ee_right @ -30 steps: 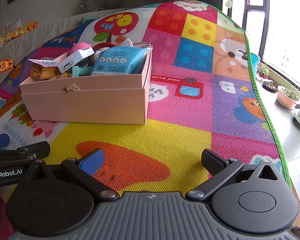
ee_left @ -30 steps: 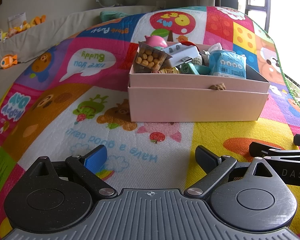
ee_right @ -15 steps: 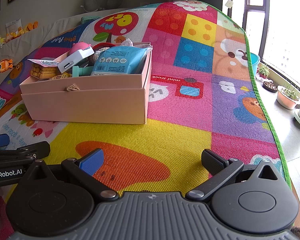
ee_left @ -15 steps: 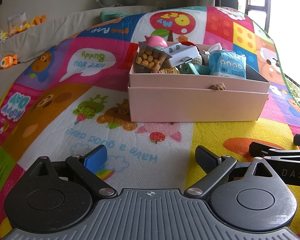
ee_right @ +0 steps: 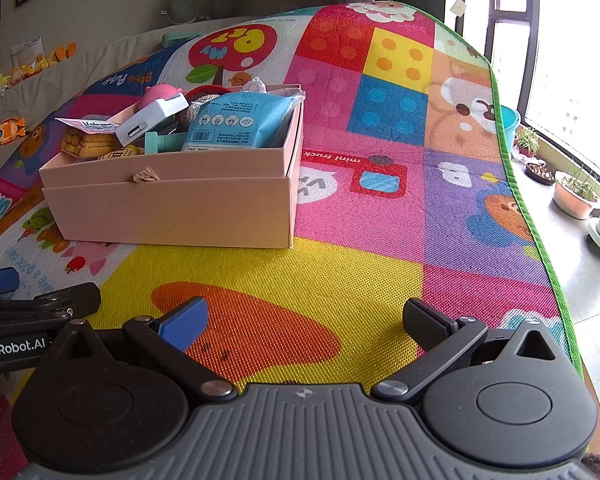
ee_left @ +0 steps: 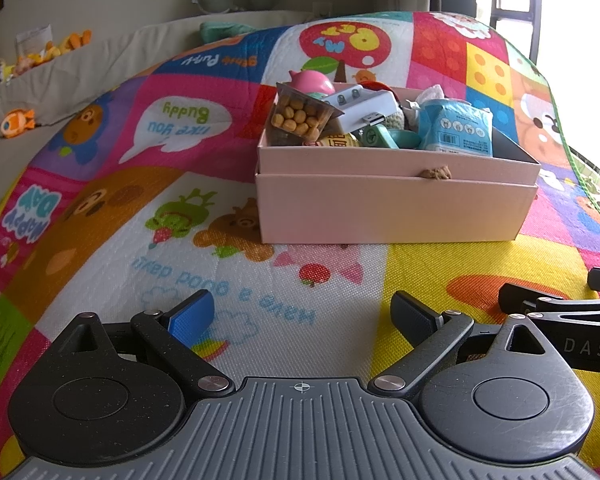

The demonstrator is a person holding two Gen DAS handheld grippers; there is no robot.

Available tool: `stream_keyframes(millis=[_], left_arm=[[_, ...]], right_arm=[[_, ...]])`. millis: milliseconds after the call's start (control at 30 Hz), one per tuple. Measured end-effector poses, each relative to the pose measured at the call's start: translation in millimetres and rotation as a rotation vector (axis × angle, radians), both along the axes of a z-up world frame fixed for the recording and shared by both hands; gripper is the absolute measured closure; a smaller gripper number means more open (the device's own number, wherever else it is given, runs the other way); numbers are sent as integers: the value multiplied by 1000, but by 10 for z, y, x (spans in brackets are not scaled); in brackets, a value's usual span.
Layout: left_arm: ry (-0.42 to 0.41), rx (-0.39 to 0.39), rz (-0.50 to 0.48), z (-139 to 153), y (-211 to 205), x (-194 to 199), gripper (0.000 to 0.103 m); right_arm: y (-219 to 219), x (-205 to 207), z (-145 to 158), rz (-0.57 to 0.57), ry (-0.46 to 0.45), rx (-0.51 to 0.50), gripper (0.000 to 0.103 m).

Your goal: Organize objects

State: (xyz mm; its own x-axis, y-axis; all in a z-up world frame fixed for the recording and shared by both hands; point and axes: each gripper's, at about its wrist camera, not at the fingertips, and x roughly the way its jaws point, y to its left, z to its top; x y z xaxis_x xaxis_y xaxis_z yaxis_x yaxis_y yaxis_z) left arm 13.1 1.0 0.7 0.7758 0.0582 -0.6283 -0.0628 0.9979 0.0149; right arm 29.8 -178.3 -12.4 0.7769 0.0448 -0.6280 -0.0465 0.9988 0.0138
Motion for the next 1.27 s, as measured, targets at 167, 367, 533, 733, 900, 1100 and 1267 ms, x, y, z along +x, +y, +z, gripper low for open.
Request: stream_keyframes(millis=[167, 367, 533, 733, 900, 1100, 1267], left_arm=[[0, 0, 0, -1, -4, -1, 5], [0, 0, 0, -2, 1, -1, 5], [2, 3, -3, -3, 2, -1, 5], [5, 3, -13, -1, 1, -44, 5], [6, 6, -11, -1, -7, -49, 4], [9, 3, -9, 3, -6, -40, 3], [8, 3, -9, 4, -7, -46, 3]], right_arm=[[1, -2, -1, 0, 0, 0, 0], [1, -2, -2, 0, 0, 0, 0], [0, -1, -2, 0, 0, 0, 0], [0, 0, -2, 0, 0, 0, 0], [0, -1, -2, 0, 0, 0, 0], [1, -2, -1, 0, 0, 0, 0], [3, -3, 1, 0, 0, 0, 0]])
